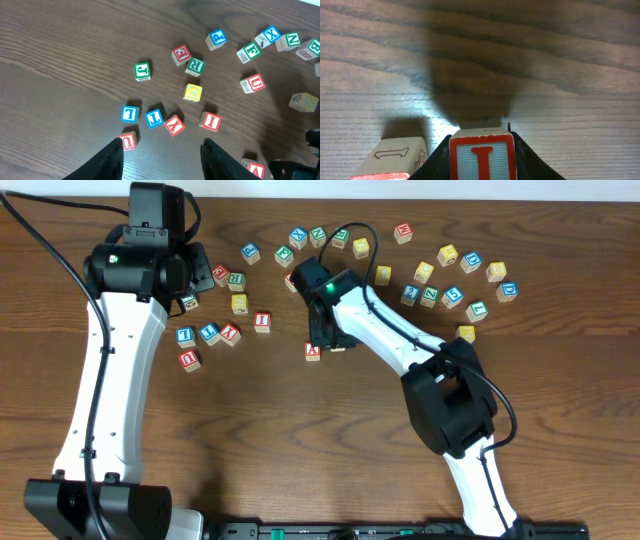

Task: Spell out AI2
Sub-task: 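Carry the I block and set it right of the A block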

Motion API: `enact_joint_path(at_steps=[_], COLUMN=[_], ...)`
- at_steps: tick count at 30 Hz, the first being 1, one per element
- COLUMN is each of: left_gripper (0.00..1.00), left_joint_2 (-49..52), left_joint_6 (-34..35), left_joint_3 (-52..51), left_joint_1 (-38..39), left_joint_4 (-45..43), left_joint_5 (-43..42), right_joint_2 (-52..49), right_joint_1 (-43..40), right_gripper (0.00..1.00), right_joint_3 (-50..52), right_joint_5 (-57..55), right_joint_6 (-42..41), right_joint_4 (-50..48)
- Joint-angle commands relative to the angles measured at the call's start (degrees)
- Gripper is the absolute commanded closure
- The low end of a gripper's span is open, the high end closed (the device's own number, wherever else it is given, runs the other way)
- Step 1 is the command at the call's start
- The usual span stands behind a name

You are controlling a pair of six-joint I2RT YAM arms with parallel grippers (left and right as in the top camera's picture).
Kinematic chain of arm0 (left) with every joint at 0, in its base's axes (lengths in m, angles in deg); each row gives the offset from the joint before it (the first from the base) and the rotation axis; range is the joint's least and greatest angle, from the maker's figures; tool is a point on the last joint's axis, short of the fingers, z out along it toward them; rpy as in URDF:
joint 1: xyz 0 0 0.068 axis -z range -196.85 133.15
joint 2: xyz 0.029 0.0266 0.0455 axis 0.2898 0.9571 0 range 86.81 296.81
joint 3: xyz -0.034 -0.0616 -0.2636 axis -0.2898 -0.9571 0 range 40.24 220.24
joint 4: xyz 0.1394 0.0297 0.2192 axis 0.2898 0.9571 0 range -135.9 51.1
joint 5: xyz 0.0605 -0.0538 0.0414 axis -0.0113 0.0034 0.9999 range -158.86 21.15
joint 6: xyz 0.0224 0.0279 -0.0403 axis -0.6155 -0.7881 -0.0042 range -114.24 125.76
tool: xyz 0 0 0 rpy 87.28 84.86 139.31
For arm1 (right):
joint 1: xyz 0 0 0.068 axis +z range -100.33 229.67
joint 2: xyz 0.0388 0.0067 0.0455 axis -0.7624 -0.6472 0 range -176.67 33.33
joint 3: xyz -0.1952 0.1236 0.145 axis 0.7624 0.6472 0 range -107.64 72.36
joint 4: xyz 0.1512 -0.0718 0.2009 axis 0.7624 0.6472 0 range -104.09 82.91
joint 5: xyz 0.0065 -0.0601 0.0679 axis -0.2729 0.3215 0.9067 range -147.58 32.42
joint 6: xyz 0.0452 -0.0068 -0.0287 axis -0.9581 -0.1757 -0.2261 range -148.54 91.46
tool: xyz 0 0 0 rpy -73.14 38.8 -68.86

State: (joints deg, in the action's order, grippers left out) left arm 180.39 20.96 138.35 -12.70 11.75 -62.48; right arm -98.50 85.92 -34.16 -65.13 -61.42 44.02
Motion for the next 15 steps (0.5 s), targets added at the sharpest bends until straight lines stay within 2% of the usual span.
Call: enact_joint_path(at_steps=[1,8,15], left_gripper=[0.51,0.51,0.51], left_joint_2=[0.72,0.72,0.72], left_joint_6=[0.28,0.28,0.28], left_joint_3=[-0.50,-0.50,-0.50], left_joint_1=[-0.22,-0.22,-0.22], left_joint_4=[0.17,0.50,0.52], left_joint_5=[0.70,0.70,0.70], right_joint_2=[-0.72,-0.72,-0.72], right_joint_1=[0.66,0.79,1.20], right_gripper=[0.71,0.64,0.64], right_joint_3=[0.52,0.57,0.55], right_joint_5=[-0.92,-0.90,-1.44], right_joint_6=[-0.98,-0.98,-0.63], right_joint_4=[-0.20,0.00,-0.55])
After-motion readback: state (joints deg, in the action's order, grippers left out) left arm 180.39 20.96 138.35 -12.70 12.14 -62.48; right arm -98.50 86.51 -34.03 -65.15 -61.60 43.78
